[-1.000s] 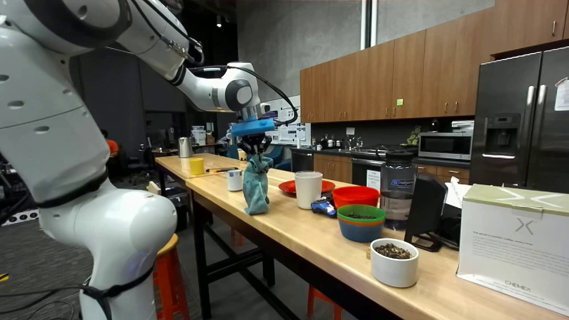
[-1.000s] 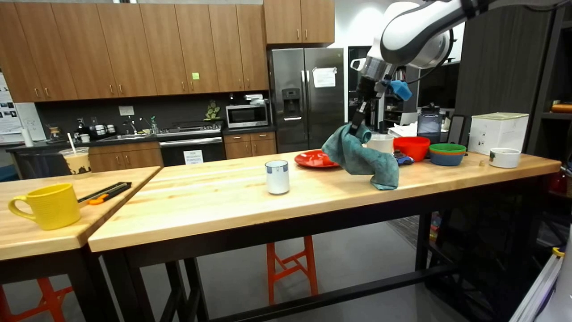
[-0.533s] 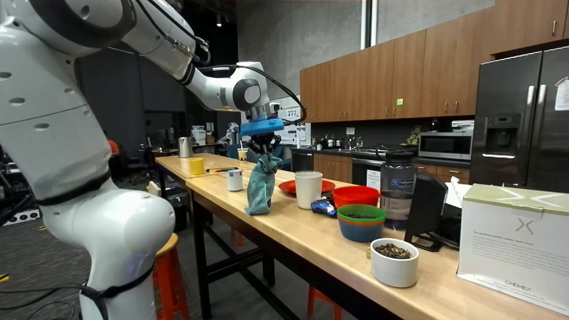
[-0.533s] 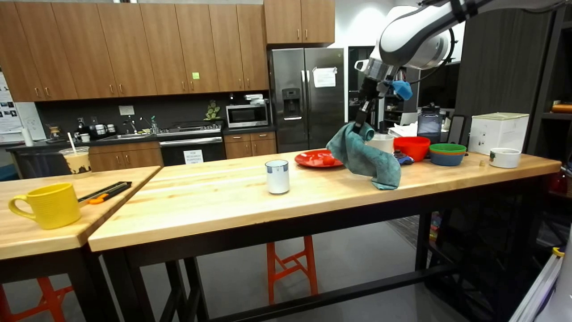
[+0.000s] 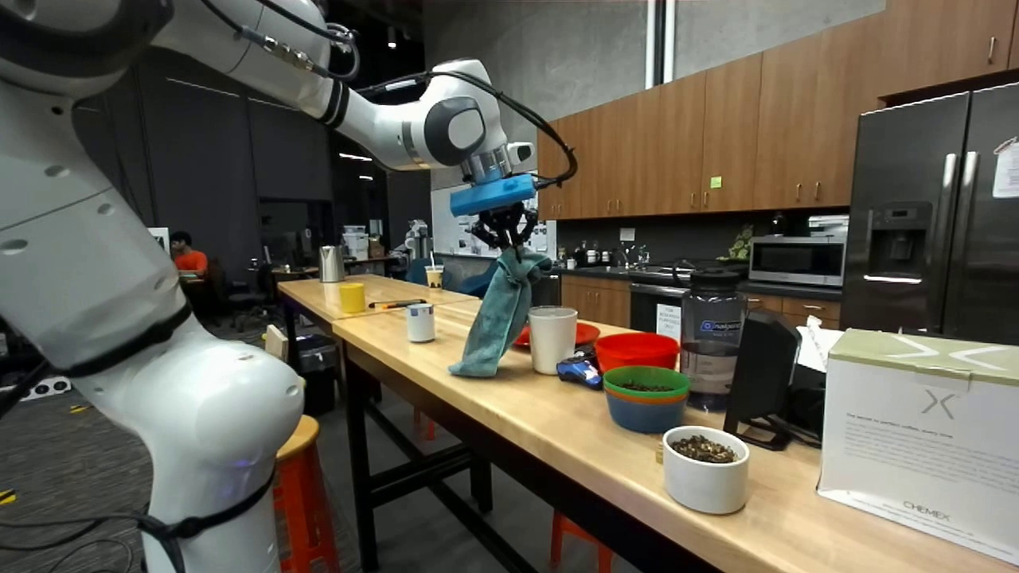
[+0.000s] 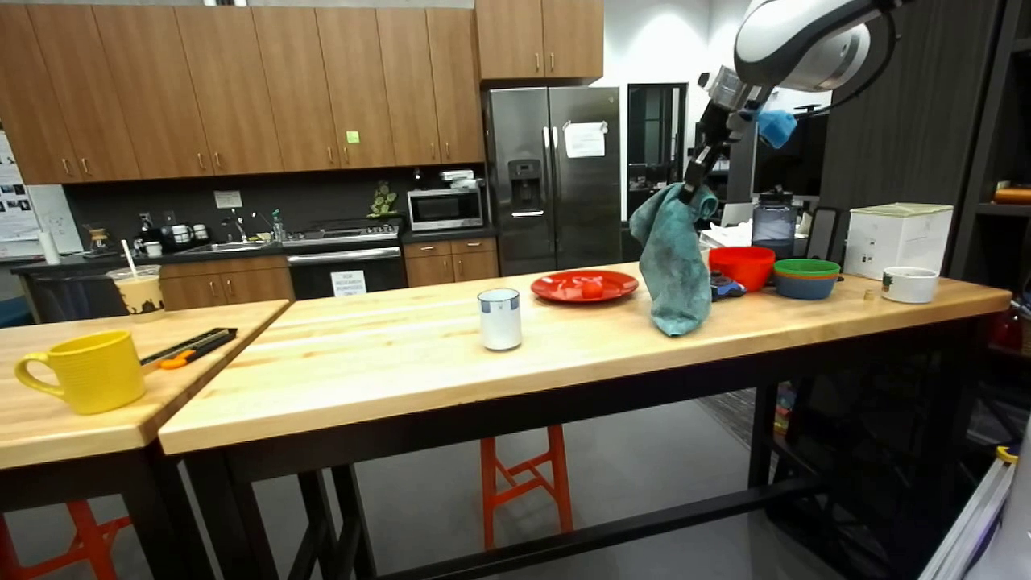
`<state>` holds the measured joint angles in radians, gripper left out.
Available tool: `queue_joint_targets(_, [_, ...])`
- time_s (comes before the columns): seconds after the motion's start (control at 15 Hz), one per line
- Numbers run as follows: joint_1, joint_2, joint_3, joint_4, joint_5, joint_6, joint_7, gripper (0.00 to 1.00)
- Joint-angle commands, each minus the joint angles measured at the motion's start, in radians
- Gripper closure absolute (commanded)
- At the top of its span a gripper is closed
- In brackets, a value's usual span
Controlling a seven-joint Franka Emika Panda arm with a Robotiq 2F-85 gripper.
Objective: Unfold the light blue towel.
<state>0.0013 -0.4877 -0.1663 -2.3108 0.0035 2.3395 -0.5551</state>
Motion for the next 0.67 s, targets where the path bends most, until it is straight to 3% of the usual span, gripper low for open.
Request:
queue_joint_targets(0.0, [0.029,0.033,-0.002,-0.032,-0.001,-0.009,0.002,0.98])
queue_joint_targets(0.27, [0.129,0.134,0.019,-0.061,0.081,0.005,-0.043,0.98])
queue_joint_targets(0.6, [0.223,0.298,0.081,-0.004,0.219,0.001,-0.135,0.98])
